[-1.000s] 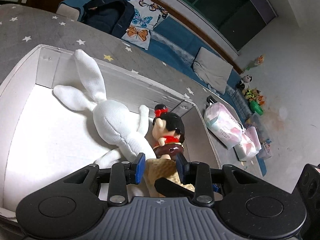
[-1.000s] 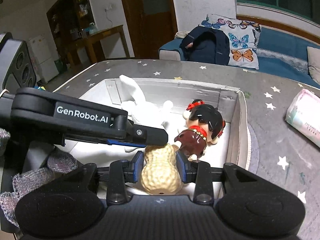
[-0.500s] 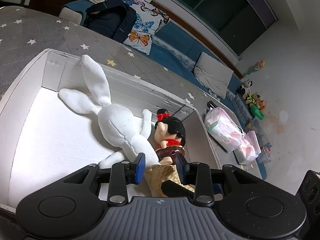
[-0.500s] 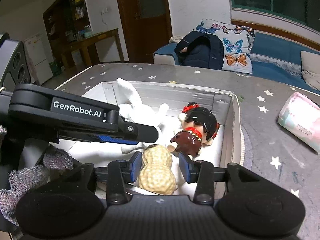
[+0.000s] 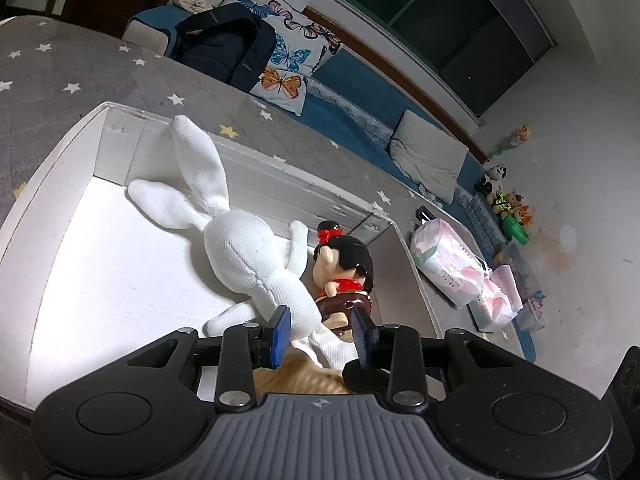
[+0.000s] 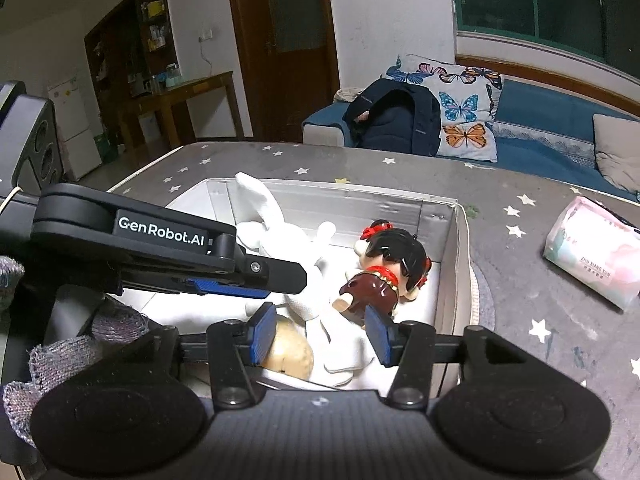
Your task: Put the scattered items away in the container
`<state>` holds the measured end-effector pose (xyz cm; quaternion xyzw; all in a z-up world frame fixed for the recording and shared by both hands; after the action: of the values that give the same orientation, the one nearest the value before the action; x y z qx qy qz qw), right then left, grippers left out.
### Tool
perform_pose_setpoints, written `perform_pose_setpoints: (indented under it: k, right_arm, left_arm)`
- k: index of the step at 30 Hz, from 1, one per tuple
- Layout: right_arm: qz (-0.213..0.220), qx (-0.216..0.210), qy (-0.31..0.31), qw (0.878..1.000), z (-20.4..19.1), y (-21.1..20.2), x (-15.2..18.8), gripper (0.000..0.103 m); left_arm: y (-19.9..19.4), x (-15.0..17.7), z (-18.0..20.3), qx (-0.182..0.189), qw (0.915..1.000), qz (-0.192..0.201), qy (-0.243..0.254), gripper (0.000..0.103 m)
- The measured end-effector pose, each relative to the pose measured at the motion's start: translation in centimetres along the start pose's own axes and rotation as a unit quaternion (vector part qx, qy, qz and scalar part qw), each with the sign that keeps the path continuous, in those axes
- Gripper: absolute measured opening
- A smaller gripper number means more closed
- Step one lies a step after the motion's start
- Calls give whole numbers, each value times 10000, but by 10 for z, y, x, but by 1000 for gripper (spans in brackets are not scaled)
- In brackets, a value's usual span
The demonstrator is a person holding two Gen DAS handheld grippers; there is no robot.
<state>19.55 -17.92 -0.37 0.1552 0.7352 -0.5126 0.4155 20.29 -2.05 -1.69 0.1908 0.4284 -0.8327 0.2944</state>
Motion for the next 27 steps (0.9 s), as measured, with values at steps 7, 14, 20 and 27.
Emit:
perform_pose_setpoints:
  k: [7,14,20,27]
  right_arm:
    - [83,23,5,10000,-3,-4,0,50]
    - [404,-112,195,9989,-9,-27,3,51]
    - [558,-224,-24,9982,-22,-51,13,56]
    - [576,-313,-132,9978,-35,-70,32,61]
  left_arm:
    - [-4,2,-2,-17,10000,52,-39,36]
    - [-21,7,2,5,9998,188,53,35]
    - [-46,15,7,-4,9992,334,219,35]
    - [-73,32,10,-117,9983,400,413,35]
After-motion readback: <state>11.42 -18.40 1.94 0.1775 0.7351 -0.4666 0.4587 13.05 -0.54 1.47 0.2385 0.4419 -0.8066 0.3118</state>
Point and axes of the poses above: each gripper's, at about its wrist camera, not at the fingertips, and y roughly the way its jaws point, z to its right, x to its underside, the point moved 2 cm from there along y, roughly the way its jaws point, and after that the axes turned 1 degree about y, right-handed, at the moved point
